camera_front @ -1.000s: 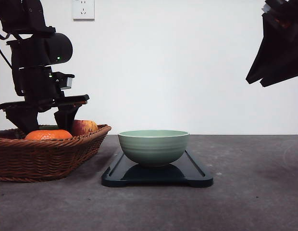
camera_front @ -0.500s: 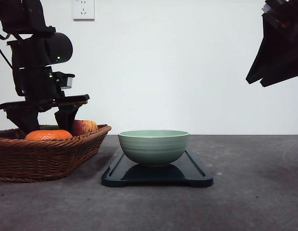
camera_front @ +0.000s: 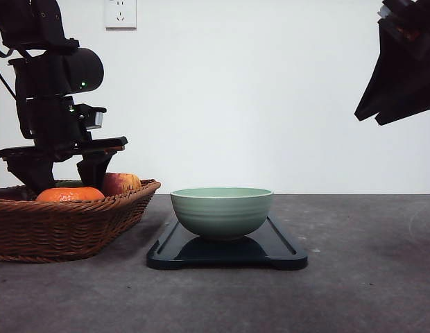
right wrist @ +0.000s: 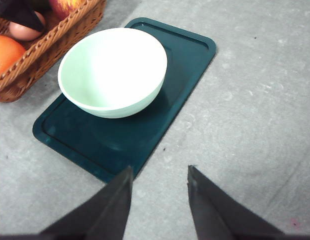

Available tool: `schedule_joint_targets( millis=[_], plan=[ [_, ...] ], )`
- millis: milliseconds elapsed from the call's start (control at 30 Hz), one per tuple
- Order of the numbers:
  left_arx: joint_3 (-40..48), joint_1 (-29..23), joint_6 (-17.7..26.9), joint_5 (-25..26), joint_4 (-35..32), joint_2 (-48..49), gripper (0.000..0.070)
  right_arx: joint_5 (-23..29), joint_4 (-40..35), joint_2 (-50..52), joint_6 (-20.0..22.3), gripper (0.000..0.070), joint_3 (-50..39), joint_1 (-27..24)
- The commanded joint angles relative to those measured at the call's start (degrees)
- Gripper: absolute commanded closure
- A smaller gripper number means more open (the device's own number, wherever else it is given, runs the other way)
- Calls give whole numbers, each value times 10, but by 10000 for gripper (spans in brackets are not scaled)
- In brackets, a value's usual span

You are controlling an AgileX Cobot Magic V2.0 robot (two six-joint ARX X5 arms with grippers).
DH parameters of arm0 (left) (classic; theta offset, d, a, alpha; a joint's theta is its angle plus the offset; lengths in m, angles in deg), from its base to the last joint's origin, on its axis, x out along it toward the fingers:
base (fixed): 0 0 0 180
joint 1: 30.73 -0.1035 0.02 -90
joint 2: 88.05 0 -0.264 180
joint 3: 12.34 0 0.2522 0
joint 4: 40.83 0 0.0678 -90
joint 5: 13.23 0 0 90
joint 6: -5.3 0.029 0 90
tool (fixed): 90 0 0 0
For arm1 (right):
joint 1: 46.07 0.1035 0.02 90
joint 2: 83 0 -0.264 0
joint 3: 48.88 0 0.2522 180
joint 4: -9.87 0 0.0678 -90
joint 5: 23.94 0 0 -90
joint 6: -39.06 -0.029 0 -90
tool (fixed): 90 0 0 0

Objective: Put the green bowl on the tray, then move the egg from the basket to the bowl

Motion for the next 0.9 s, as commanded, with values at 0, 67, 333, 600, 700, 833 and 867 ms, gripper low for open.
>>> schedule_joint_targets(
  millis=[0,67,333,600,700,833,867],
  plan=[
    [-12,0,3,-3,-1,-17,310,1,-7,-4,0,488,3,2],
    [-12,0,3,-3,5,-20,310,1,-7,-4,0,488,3,2],
    [-12,0,3,-3,4,-20,322,1,-6,-4,0,488,3,2],
    [-12,0,3,-3,1,-20,564,1,-6,-4,0,488,3,2],
    [-12,0,3,-3,2,-15,554,1,-6,-4,0,488,3,2],
    [-12,0,4,-3,-3,13,552,1,-6,-4,0,488,3,2],
    [-12,0,4,-2,-5,24,552,1,-6,-4,0,488,3,2]
  ],
)
